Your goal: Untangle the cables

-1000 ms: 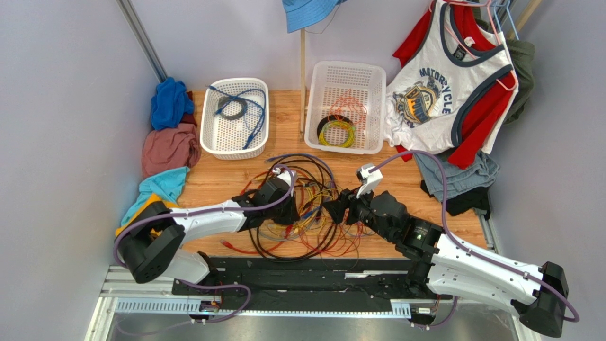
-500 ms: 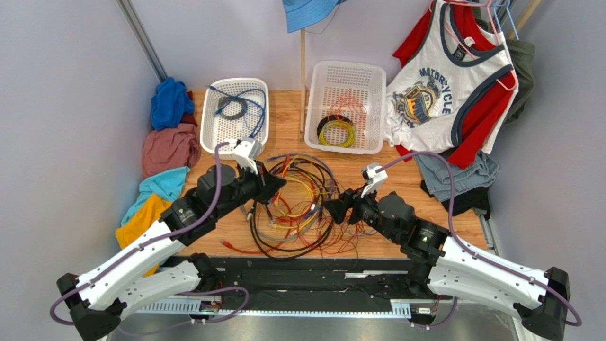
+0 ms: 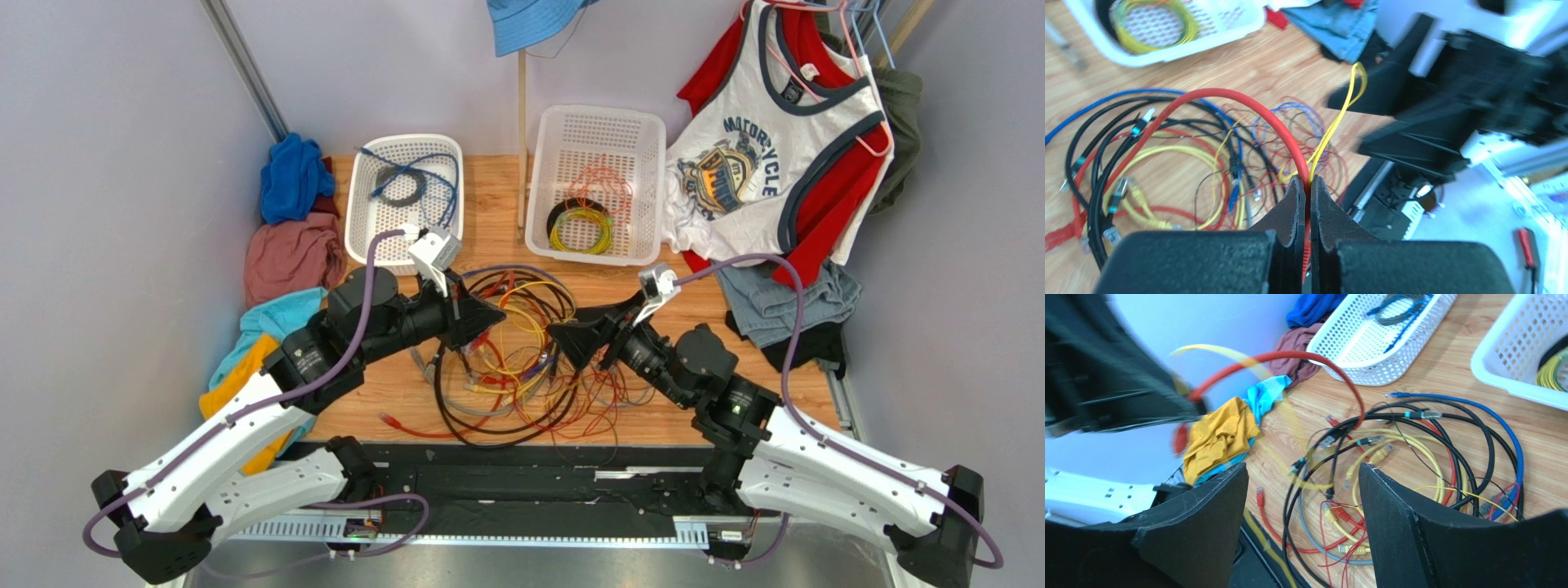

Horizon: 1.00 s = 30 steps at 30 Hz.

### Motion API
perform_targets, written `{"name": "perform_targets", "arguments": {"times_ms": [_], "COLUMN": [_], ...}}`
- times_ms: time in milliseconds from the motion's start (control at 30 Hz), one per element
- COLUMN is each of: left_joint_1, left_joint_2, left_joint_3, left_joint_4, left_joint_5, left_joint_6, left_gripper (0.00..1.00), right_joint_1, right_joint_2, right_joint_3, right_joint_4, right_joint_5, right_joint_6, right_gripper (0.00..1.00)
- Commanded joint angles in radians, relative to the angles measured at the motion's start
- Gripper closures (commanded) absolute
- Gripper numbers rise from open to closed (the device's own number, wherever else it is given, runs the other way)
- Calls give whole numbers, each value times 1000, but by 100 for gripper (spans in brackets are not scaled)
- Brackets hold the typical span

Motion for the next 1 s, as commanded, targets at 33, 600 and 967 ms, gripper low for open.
{"name": "perform_targets", "arguments": {"times_ms": [33,600,967], "left_joint_1": [-3,-4,-154], "left_joint_2": [-39,-143,-121], "left_joint_3": [83,-342,-491], "left_joint_4": [52,285,482], "left_joint_5": [206,-152,-330], "left_joint_6": [91,215,336], "left_gripper": [100,100,100], "right_joint_1": [-110,-277,-390], "right_joint_2": [24,-55,324], "right_joint_3": [-1,152,221], "right_joint_4": [140,-264,-196], "right_joint_5": [-80,-144,-555], "right_joint_6": [124,240,380], "right_gripper": [28,27,23]}}
